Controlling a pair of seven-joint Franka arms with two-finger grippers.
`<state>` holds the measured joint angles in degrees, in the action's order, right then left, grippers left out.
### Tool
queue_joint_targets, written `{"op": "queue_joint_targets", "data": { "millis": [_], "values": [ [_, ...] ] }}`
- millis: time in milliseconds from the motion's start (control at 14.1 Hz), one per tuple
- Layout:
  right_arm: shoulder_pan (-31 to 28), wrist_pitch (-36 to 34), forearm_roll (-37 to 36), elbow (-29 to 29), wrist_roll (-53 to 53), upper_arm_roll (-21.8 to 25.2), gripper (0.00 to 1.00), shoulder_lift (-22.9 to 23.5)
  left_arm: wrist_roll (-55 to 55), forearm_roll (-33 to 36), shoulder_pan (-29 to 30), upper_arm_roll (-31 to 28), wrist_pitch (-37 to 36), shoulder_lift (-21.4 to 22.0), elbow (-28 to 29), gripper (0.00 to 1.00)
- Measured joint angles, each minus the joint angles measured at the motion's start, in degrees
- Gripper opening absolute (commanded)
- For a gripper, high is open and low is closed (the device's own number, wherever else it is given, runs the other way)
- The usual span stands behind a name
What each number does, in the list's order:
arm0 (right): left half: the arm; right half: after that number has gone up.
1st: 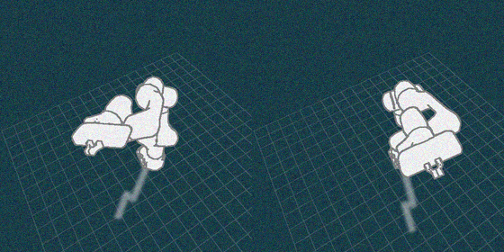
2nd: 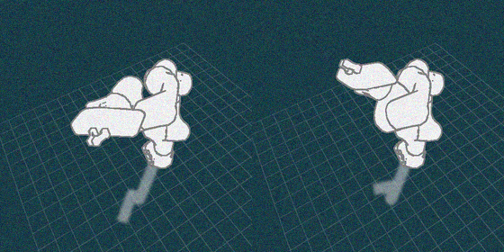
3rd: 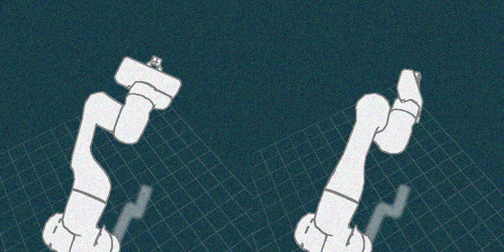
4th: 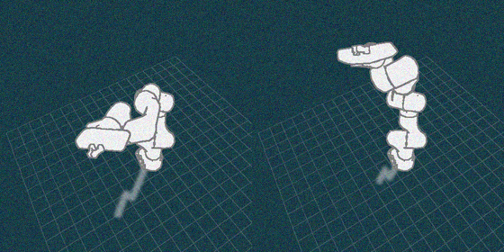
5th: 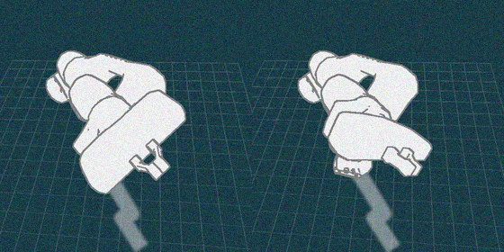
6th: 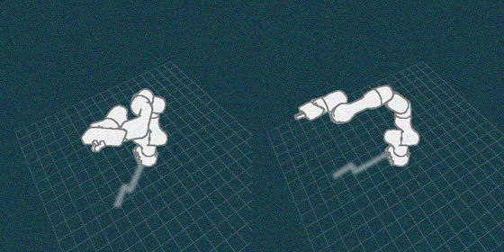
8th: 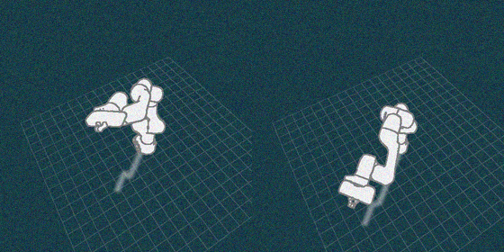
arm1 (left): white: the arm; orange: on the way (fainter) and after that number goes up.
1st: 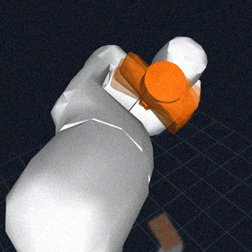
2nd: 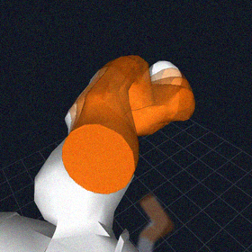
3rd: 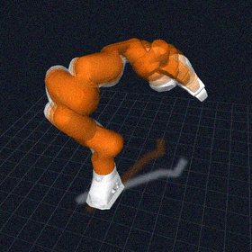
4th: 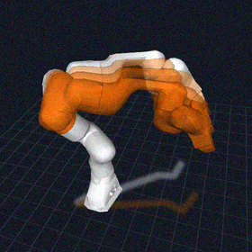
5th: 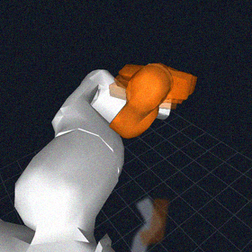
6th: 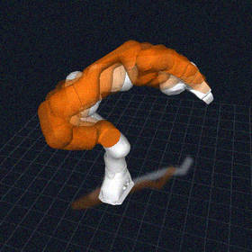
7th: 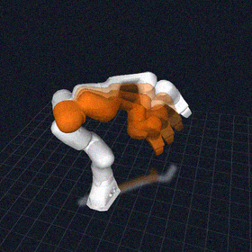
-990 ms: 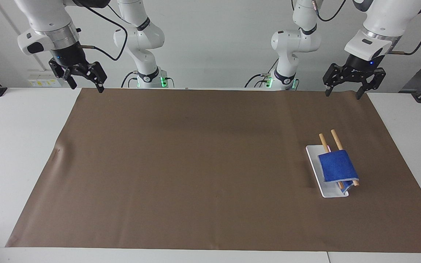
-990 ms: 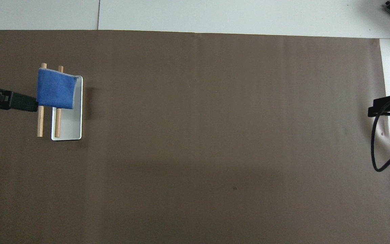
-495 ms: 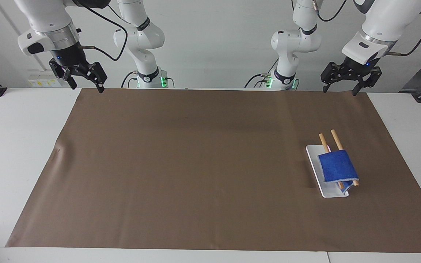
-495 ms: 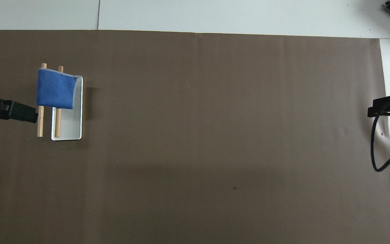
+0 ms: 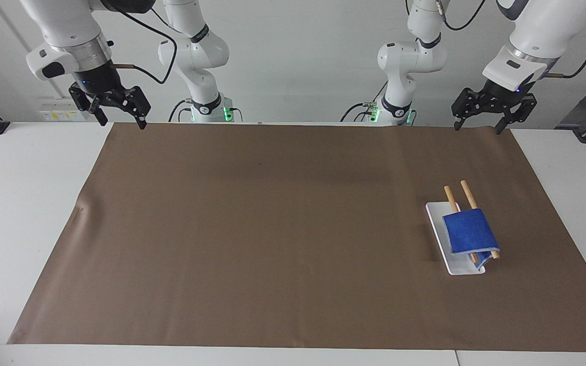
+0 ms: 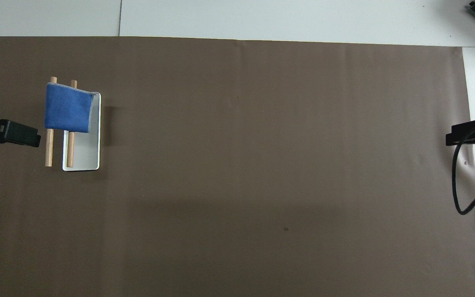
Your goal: Right arm passes towel to left arm to hang
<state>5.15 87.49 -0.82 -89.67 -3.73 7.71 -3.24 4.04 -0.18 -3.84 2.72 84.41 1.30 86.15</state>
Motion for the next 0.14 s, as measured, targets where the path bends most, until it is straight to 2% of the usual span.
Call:
{"op": "queue_joint_targets", "data": {
  "millis": [141],
  "values": [
    [0.0,-0.2,0.0,-0.3,0.1,-0.5,1.0,0.0,-0.3,0.0,0.0,0.0,0.0,0.0,0.2,1.0]
  ]
}}
